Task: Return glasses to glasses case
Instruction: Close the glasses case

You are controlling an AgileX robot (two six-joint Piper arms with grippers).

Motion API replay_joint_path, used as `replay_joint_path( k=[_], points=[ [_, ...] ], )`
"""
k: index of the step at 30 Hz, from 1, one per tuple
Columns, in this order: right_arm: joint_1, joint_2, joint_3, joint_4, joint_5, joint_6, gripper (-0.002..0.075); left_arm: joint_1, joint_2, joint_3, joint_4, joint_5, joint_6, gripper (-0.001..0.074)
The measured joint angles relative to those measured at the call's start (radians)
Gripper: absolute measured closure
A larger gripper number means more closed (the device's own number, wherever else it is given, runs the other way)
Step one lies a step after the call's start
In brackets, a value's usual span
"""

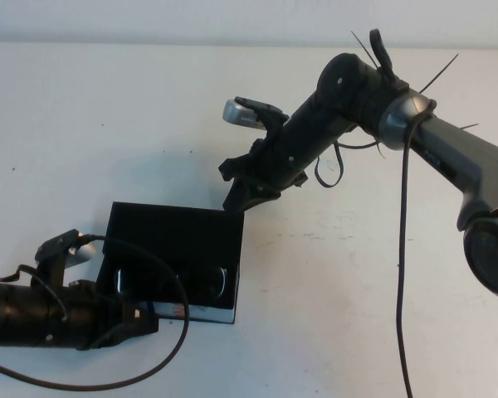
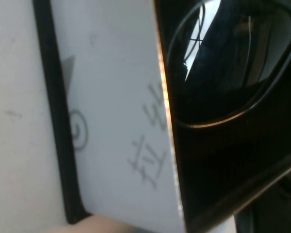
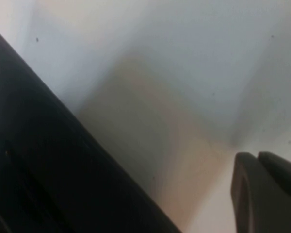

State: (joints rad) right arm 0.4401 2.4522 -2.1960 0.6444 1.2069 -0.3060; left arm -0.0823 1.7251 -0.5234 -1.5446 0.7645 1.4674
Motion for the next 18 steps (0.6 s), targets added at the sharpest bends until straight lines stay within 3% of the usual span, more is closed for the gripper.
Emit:
replay_joint_path(
  k=[9,18],
  points=[
    [0.0,0.0,0.0,0.011,0.008,0.0,0.0737,0.0,0.0,0.0,0.0,0.001,0.003,0.0738],
    [0.07,-0.01,0.0,0.006,0.008,0.0,0.0737,0.0,0.0,0.0,0.0,0.001,0.005,0.0738]
  ],
)
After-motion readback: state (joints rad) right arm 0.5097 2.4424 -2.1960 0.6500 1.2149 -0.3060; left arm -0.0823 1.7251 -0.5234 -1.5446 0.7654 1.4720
